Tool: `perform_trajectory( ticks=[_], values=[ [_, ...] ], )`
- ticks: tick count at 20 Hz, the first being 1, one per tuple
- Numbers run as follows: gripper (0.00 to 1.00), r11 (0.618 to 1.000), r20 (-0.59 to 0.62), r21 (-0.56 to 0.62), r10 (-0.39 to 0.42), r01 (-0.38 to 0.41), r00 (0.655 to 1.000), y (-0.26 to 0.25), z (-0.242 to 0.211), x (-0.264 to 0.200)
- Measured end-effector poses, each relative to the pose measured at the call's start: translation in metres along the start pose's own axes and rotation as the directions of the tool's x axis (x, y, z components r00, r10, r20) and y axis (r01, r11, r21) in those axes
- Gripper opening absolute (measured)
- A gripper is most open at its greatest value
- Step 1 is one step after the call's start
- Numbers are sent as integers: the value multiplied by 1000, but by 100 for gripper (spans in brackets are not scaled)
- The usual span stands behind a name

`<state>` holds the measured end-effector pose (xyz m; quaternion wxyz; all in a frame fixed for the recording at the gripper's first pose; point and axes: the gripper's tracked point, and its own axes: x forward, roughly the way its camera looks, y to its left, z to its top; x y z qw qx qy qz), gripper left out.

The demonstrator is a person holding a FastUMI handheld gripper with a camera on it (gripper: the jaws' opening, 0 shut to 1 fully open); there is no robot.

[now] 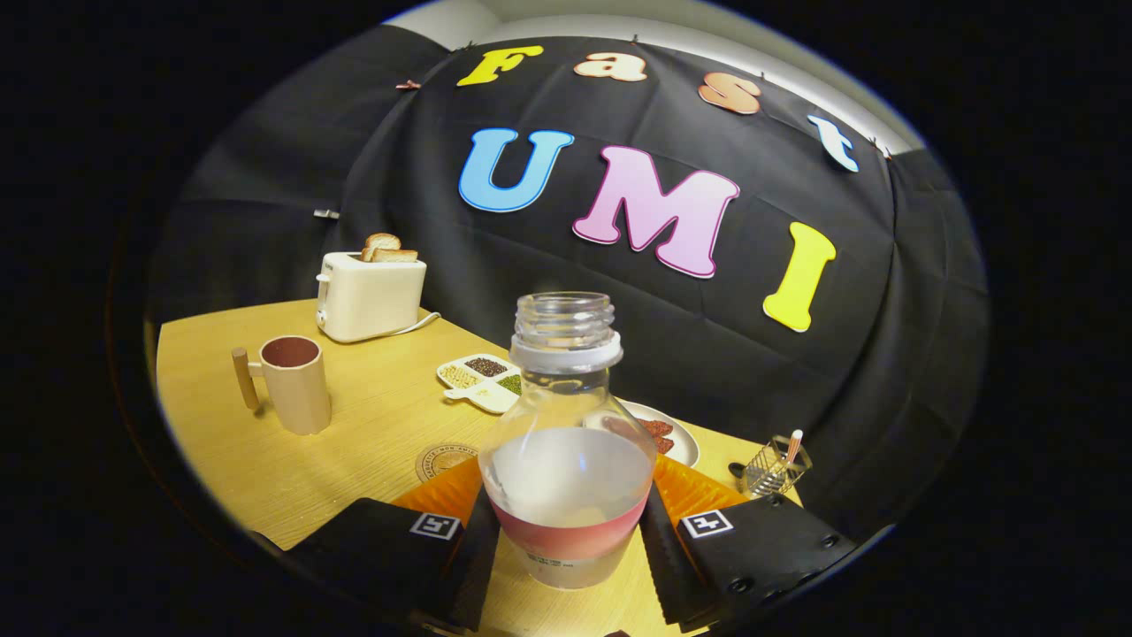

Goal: Take the bottle from table, then pour the juice into the cup, finally place the bottle on the coaster

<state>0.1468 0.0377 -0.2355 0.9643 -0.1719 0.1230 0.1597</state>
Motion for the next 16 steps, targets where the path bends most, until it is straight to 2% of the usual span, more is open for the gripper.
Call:
perform_trajectory(
  ticks=[4, 8, 16],
  values=[
    [75, 980, -20, -195, 26, -29, 999, 25, 24, 6],
    [73, 937, -38, -345, 48, -59, 998, 52, 34, 17],
    [73, 782, -24, -621, 45, -50, 999, 98, 53, 44]
  ],
)
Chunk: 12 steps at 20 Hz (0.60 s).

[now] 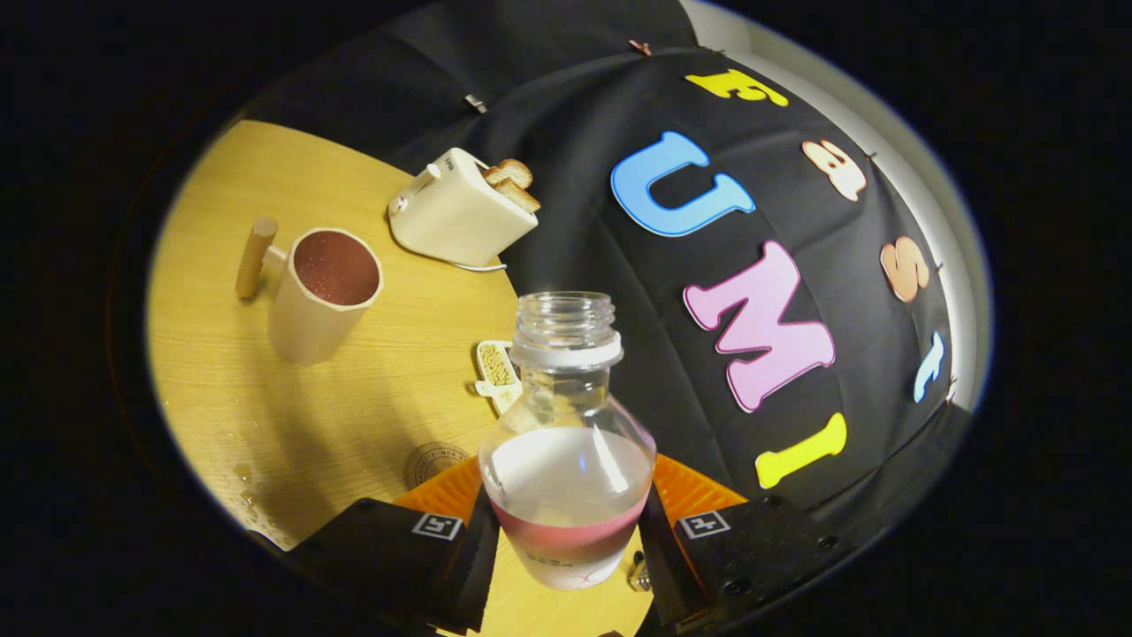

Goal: Take the bottle from table, then pour the juice into the cup, finally place the bottle on the coaster

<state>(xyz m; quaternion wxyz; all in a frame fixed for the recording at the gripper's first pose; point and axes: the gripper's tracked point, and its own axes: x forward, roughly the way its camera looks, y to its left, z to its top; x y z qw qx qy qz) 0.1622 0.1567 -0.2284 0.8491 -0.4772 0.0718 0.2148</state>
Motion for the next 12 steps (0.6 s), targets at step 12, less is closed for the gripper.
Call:
perform_trajectory(
  ticks=[12],
  values=[
    [73, 952, 53, -304, 62, -43, 997, 41, 39, 30]
  ],
)
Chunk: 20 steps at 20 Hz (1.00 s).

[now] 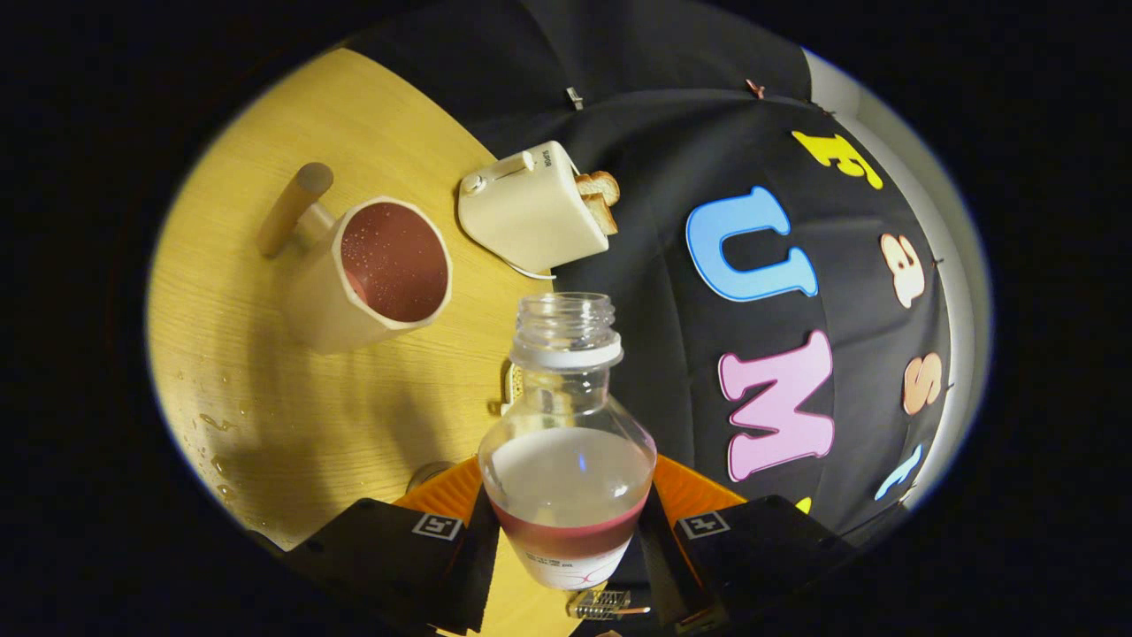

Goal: Take the bottle from table, then pour the juice into the cup, finally place the bottle on the coaster

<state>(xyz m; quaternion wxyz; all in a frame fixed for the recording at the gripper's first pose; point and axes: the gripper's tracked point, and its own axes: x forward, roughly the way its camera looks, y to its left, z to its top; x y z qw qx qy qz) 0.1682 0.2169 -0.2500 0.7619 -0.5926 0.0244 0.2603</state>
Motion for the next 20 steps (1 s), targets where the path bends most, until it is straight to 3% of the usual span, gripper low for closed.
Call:
perform_trajectory(
  ticks=[9, 20],
  values=[
    [73, 977, 43, -212, 15, -5, 999, 13, 16, 30],
    [73, 910, 106, -415, 34, 13, 994, 25, 36, 46]
  ],
)
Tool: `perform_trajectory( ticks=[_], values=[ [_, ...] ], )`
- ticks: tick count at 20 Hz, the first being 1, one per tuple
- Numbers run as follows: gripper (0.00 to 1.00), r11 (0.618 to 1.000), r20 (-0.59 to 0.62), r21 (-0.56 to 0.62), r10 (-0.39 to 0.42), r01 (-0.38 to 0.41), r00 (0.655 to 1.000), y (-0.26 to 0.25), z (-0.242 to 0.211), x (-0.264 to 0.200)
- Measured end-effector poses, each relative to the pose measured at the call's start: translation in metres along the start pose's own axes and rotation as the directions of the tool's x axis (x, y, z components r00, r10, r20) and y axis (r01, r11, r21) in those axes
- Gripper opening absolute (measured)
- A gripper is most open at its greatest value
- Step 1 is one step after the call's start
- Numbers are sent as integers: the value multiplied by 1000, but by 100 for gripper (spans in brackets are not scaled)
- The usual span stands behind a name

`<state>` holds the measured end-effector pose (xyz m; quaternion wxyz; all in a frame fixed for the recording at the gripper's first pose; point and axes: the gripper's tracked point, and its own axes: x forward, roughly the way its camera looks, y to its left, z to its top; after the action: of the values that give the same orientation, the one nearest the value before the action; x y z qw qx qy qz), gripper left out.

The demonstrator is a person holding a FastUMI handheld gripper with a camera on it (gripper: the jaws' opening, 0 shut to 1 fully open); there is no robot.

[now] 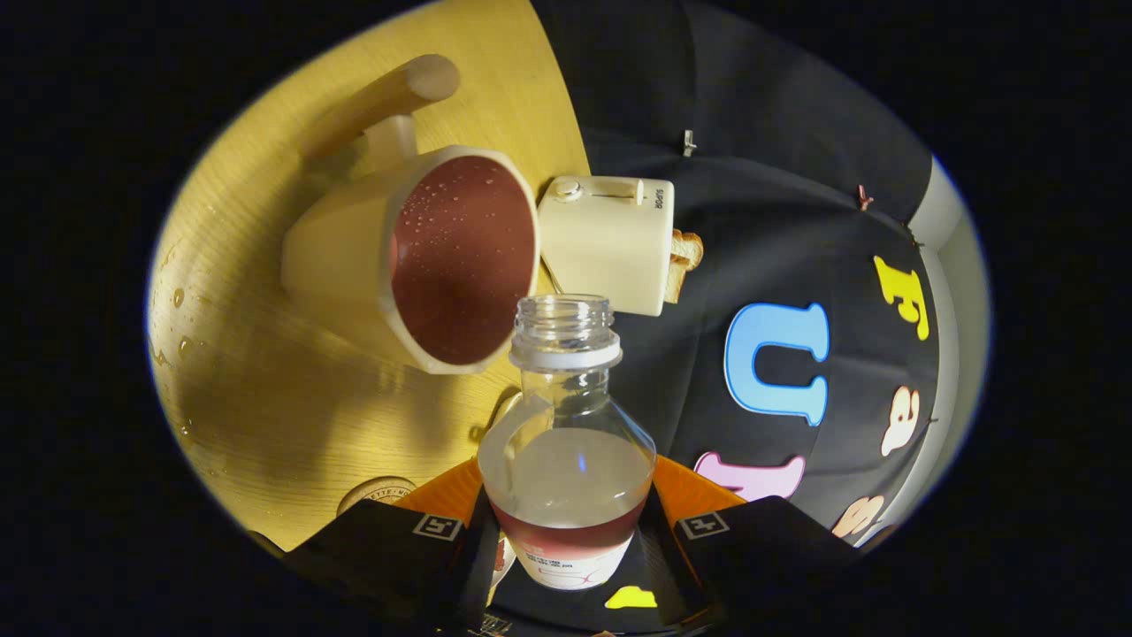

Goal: Take the bottle from table, then pour the juice into the cup, finally place the bottle on the coaster

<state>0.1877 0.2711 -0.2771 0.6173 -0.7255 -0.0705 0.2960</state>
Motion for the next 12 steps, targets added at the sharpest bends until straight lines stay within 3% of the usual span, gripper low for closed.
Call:
perform_trajectory(
  ticks=[12],
  values=[
    [73, 992, 38, -123, -7, 12, 999, -8, -3, 5]
  ],
)
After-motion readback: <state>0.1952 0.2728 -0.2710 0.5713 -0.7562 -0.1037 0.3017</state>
